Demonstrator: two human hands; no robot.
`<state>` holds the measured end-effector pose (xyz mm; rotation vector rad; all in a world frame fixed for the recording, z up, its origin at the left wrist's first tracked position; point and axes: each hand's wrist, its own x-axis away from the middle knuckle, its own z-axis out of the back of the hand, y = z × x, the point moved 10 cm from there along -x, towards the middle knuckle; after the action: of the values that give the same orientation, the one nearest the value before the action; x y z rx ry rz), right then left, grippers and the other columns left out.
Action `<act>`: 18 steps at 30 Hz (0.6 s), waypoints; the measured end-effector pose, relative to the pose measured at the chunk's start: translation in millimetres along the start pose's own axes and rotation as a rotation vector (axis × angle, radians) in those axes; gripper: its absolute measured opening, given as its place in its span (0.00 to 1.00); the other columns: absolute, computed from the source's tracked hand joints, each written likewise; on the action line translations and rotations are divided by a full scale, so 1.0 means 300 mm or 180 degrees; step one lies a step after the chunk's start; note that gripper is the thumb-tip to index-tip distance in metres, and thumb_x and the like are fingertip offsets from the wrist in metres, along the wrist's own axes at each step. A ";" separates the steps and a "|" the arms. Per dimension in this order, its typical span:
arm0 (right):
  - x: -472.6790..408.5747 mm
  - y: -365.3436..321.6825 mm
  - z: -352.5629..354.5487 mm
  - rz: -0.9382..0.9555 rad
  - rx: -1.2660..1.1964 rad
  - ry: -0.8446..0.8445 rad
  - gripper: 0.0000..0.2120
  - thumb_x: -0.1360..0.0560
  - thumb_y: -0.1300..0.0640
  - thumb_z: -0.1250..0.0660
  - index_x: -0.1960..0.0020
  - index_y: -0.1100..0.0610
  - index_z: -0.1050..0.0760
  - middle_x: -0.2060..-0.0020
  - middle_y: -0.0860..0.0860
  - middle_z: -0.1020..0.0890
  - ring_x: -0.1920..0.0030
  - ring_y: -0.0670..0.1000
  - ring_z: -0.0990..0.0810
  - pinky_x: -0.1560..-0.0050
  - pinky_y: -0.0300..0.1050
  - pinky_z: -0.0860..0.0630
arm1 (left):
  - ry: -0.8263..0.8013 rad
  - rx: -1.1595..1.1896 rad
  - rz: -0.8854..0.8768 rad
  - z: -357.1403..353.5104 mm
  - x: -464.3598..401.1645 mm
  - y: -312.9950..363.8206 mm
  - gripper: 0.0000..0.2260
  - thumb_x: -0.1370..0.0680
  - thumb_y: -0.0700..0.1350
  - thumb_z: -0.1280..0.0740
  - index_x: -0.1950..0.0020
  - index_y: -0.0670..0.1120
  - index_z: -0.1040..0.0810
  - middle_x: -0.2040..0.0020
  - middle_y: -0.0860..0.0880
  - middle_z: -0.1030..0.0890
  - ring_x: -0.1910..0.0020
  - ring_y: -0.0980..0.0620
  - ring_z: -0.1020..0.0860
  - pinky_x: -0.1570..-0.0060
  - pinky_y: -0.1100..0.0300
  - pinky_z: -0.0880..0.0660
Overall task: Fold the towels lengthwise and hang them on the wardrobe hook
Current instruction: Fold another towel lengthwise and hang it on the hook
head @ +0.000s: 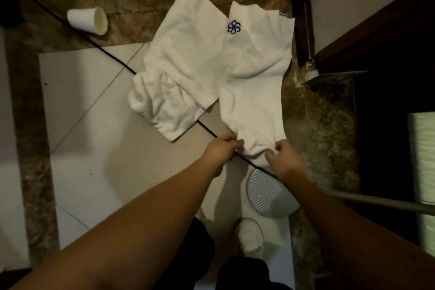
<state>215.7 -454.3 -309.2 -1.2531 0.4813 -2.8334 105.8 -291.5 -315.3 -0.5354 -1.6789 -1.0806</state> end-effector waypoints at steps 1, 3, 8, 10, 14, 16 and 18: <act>0.044 -0.044 0.064 0.0057 -0.0217 0.0046 0.13 0.22 0.54 0.34 0.41 0.59 0.27 0.49 0.58 0.21 0.47 0.59 0.23 0.48 0.47 0.29 | -0.0080 -0.0034 -0.0110 -0.013 0.059 0.051 0.13 0.21 0.42 0.31 0.36 0.43 0.23 0.55 0.51 0.20 0.62 0.55 0.25 0.65 0.67 0.29; 0.136 -0.145 0.184 0.0282 -0.0516 0.0091 0.11 0.21 0.56 0.35 0.41 0.59 0.28 0.54 0.53 0.23 0.52 0.54 0.25 0.54 0.43 0.33 | -0.0278 -0.0064 -0.0333 -0.049 0.179 0.151 0.22 0.22 0.42 0.30 0.28 0.47 0.30 0.44 0.50 0.21 0.52 0.54 0.23 0.59 0.68 0.26; 0.363 -0.386 0.455 0.0598 -0.0975 0.0026 0.10 0.20 0.53 0.37 0.41 0.55 0.28 0.53 0.52 0.21 0.53 0.52 0.22 0.59 0.43 0.31 | -0.0615 -0.0663 -0.0745 -0.128 0.494 0.345 0.41 0.30 0.47 0.22 0.22 0.54 0.41 0.31 0.50 0.25 0.37 0.50 0.24 0.37 0.48 0.25; 0.446 -0.479 0.561 0.0673 -0.1167 0.0016 0.09 0.20 0.53 0.37 0.41 0.54 0.28 0.53 0.51 0.21 0.52 0.50 0.22 0.55 0.44 0.28 | -0.0556 -0.0999 -0.1050 -0.137 0.627 0.433 0.44 0.32 0.49 0.22 0.21 0.54 0.43 0.30 0.51 0.26 0.35 0.50 0.25 0.35 0.48 0.26; 0.657 -0.645 0.774 0.0754 -0.1537 -0.0130 0.11 0.20 0.51 0.36 0.39 0.53 0.26 0.50 0.50 0.19 0.48 0.51 0.20 0.44 0.49 0.23 | -0.0171 -0.1142 -0.1749 -0.104 0.969 0.624 0.37 0.26 0.48 0.25 0.23 0.55 0.42 0.33 0.58 0.29 0.36 0.59 0.28 0.39 0.61 0.29; 0.768 -0.725 0.877 0.0821 -0.1518 -0.0200 0.13 0.20 0.50 0.36 0.37 0.53 0.26 0.49 0.49 0.19 0.49 0.50 0.20 0.45 0.48 0.23 | 0.0262 -0.1153 -0.2036 -0.056 1.139 0.698 0.23 0.21 0.48 0.31 0.28 0.59 0.34 0.35 0.60 0.26 0.37 0.60 0.28 0.38 0.64 0.30; 0.895 -0.812 0.983 0.1002 -0.1395 -0.0235 0.14 0.19 0.49 0.36 0.36 0.53 0.25 0.46 0.50 0.20 0.49 0.49 0.21 0.48 0.46 0.25 | 0.0646 -0.0928 -0.2137 0.001 1.302 0.756 0.15 0.18 0.46 0.35 0.32 0.55 0.25 0.37 0.58 0.22 0.38 0.58 0.25 0.41 0.70 0.29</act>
<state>274.8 -337.8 139.6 -1.1927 1.2255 -2.4847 133.1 -236.7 132.1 -0.0163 -1.5590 -1.8154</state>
